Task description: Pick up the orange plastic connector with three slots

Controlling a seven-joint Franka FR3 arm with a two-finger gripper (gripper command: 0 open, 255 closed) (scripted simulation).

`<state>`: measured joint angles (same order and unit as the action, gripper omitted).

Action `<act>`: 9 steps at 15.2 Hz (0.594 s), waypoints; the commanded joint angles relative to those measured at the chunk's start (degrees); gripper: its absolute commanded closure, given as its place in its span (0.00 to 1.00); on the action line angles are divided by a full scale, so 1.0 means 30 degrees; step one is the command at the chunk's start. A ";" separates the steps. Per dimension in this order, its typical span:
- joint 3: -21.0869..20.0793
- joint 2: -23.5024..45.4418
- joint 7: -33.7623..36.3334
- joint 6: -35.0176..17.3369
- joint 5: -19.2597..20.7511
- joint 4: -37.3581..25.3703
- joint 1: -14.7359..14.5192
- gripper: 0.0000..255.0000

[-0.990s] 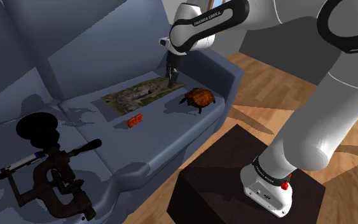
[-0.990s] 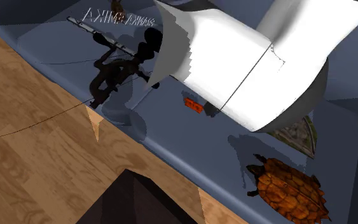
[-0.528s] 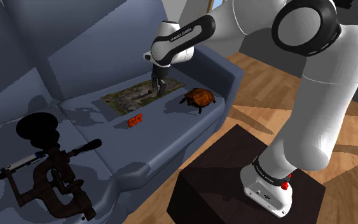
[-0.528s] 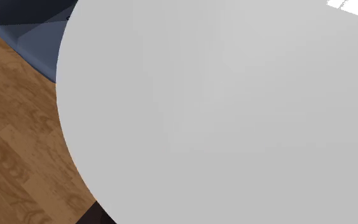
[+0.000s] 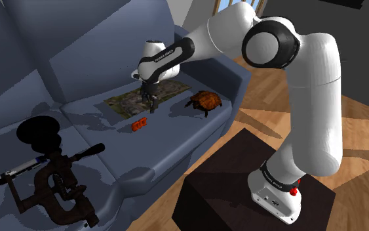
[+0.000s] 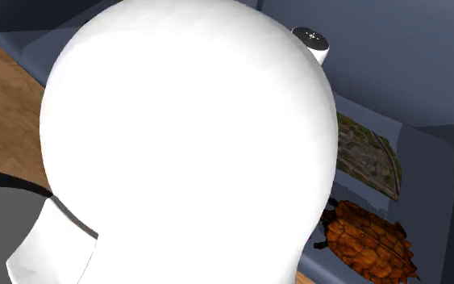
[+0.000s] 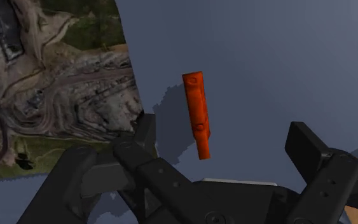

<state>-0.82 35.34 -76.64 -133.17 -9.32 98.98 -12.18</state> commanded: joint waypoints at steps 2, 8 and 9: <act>-0.0436 0.2013 -0.0994 0.0124 0.0317 -0.1763 -0.0199 0.00; -0.0910 0.4943 -0.2175 0.0267 0.0829 -0.4353 -0.0576 0.00; -0.0910 0.5145 -0.2193 0.0142 0.0827 -0.4429 -0.0579 0.00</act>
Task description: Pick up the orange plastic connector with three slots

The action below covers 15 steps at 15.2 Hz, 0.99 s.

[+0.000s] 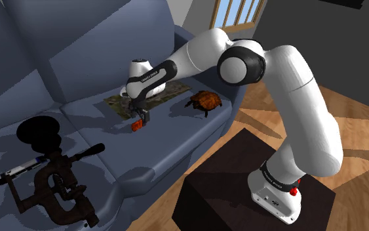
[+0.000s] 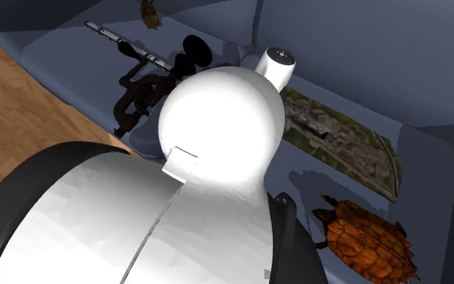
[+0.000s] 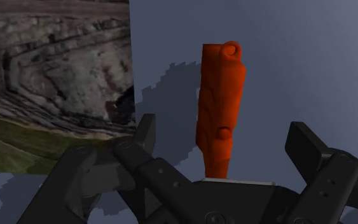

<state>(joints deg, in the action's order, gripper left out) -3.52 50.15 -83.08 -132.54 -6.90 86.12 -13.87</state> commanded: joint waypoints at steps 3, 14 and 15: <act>-0.0012 0.0824 -0.0097 -0.0431 0.0015 -0.0389 -0.0026 0.00; -0.0007 0.1222 -0.0133 -0.0529 0.0021 -0.0686 -0.0018 1.00; -0.0007 0.1236 -0.0132 -0.0525 0.0022 -0.0704 -0.0018 1.00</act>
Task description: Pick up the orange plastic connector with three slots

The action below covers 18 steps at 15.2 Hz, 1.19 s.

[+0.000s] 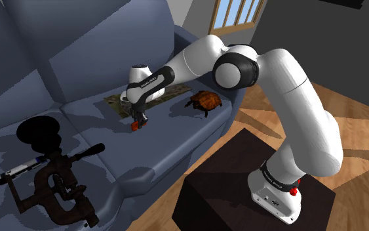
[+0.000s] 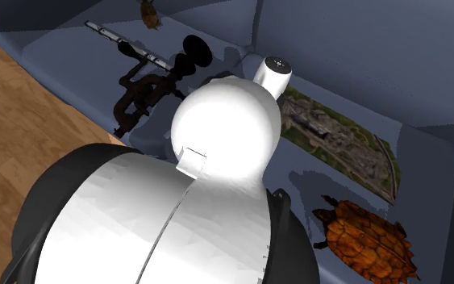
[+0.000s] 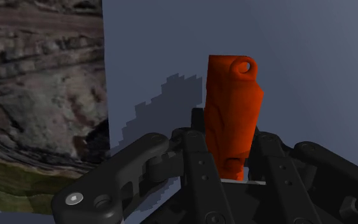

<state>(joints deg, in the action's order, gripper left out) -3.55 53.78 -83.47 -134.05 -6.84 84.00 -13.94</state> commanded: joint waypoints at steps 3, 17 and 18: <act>-0.0001 -0.0472 0.0040 0.0121 -0.0005 0.0350 -0.0003 1.00; 0.0008 -0.3015 0.0286 0.1876 0.0025 0.1124 0.0034 1.00; 0.0008 -0.3013 0.0286 0.1878 0.0025 0.1121 0.0034 1.00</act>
